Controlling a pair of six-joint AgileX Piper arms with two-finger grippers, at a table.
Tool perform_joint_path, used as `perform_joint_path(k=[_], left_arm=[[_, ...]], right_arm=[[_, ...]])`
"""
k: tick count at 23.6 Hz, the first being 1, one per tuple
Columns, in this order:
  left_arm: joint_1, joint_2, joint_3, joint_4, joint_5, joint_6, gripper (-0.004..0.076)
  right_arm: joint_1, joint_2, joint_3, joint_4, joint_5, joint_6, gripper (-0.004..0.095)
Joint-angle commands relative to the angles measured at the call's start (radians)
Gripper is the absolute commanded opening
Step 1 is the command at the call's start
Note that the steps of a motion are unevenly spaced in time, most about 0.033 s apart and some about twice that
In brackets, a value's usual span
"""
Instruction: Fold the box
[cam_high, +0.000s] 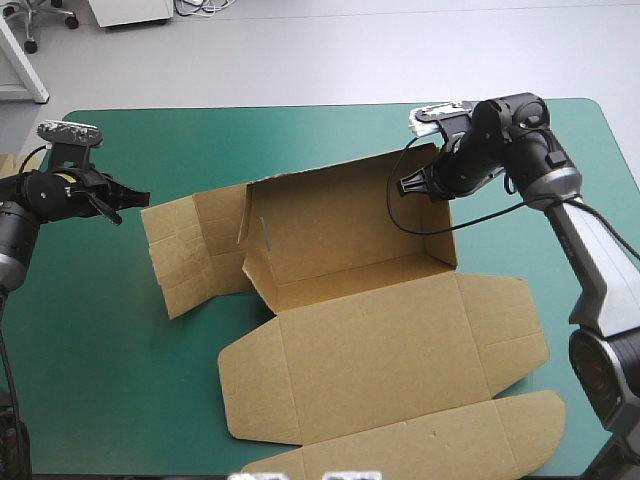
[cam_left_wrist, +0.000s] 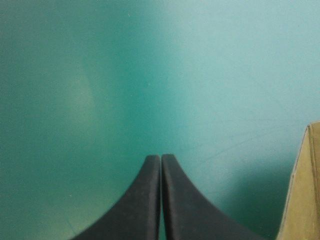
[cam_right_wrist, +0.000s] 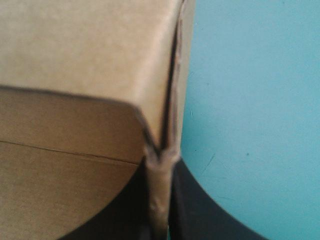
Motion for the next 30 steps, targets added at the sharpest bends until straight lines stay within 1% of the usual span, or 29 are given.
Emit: perform_joint_path(k=[1,4,9,17,19,20,21,22,23,24,25,26,30], left_arm=[[0.004,-0.033,-0.033,-0.011,-0.053,-0.005,-0.0001],[0.004,-0.033,-0.033,-0.011,-0.053,-0.005,-0.0001],[0.004,-0.033,-0.033,-0.011,-0.053,-0.005,-0.0001],[0.004,-0.033,-0.033,-0.011,-0.057,-0.005,-0.0001],[0.004,-0.033,-0.033,-0.011,-0.057,-0.009,-0.0001],[0.004,-0.033,-0.033,-0.011,-0.057,-0.009,-0.0001],[0.004,-0.033,-0.033,-0.011,-0.057,-0.009,-0.0001],[0.004,-0.033,-0.033,-0.013,-0.057,-0.009,-0.0001],[0.004,-0.033,-0.033,-0.013,-0.057,-0.009,-0.0001],[0.004,-0.033,-0.033,-0.015,-0.057,-0.009,-0.0001],[0.004,-0.033,-0.033,-0.019,-0.057,-0.009,-0.0001],[0.004,-0.033,-0.033,-0.023,-0.057,-0.009,-0.0001],[0.004,-0.033,-0.033,-0.026,-0.057,-0.009,-0.0001]], right_arm=[[-0.026,-0.002,-0.036,0.060,0.000,-0.025,0.0000],[-0.035,0.028,-0.036,0.074,-0.007,-0.033,0.0000],[-0.035,0.057,-0.036,0.073,-0.063,-0.048,0.0000],[-0.035,0.071,-0.036,0.073,-0.081,-0.085,0.0008],[-0.035,0.069,-0.036,0.075,-0.074,-0.098,0.0057],[-0.035,0.065,-0.036,0.083,-0.072,-0.105,0.0126],[-0.035,0.061,-0.036,0.087,-0.072,-0.109,0.0175],[-0.035,0.048,-0.036,0.109,-0.072,-0.119,0.0292],[-0.035,0.038,-0.036,0.119,-0.067,-0.127,0.0341],[-0.035,0.020,-0.039,0.128,-0.052,-0.132,0.0440],[-0.035,0.002,-0.041,0.128,-0.036,-0.132,0.0498],[-0.035,-0.014,-0.041,0.128,-0.030,-0.133,0.0519],[-0.035,-0.116,-0.041,0.126,-0.001,-0.129,0.0520]])
